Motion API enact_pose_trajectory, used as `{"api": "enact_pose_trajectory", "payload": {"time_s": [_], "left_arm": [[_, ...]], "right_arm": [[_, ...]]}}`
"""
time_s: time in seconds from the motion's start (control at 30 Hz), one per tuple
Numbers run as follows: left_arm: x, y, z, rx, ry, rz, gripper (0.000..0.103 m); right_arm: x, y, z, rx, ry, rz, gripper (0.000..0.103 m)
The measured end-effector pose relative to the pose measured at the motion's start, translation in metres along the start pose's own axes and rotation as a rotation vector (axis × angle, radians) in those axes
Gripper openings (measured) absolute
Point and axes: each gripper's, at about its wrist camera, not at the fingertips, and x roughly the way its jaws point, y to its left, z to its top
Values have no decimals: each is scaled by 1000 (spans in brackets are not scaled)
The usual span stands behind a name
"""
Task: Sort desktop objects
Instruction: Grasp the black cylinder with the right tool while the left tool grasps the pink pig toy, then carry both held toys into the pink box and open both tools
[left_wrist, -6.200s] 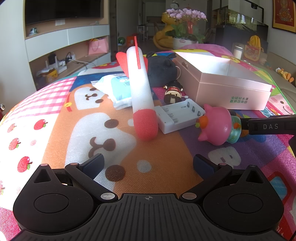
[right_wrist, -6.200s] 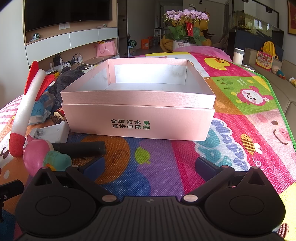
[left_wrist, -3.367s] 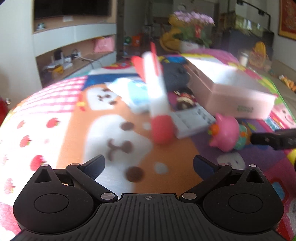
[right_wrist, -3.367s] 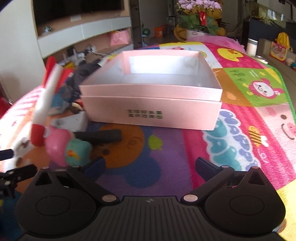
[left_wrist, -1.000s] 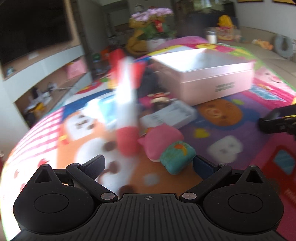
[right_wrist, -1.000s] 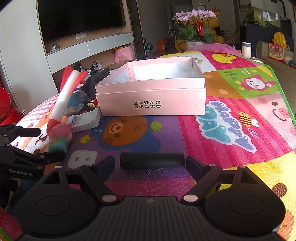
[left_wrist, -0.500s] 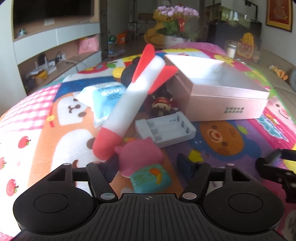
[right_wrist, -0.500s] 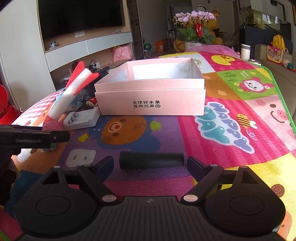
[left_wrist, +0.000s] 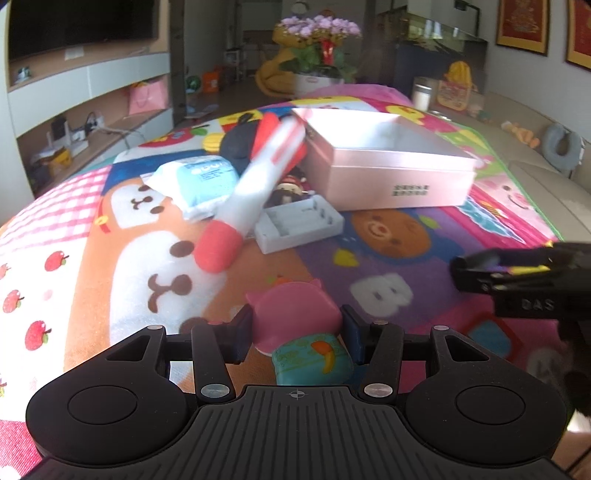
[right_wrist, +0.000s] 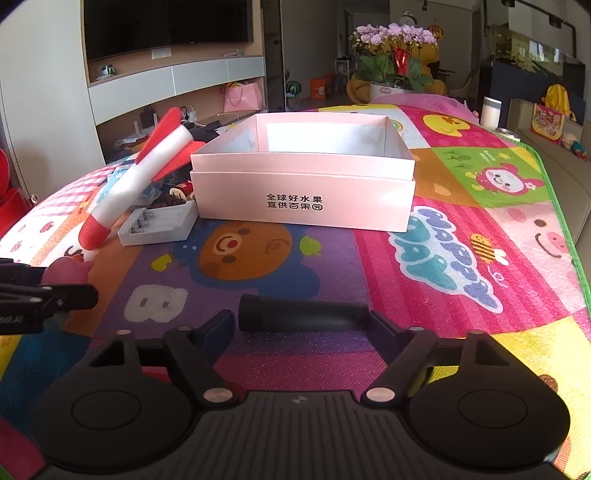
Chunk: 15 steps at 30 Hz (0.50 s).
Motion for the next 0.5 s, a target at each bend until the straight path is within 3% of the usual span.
{"api": "enact_pose_trajectory", "payload": {"time_s": [0.23,0.37,0.5], "left_arm": [[-25,-18,12,62,-76,-38,54],[-41,-31,40,115,-184,-60,54],[-39,-47,83,190,-286,-74,54]], "right_arm": [[-37,0,12,-50,-42,65,74],[-80,-4,32,-126,-185,14,74],[-106,-20,68,-120,-340,-44,74]]}}
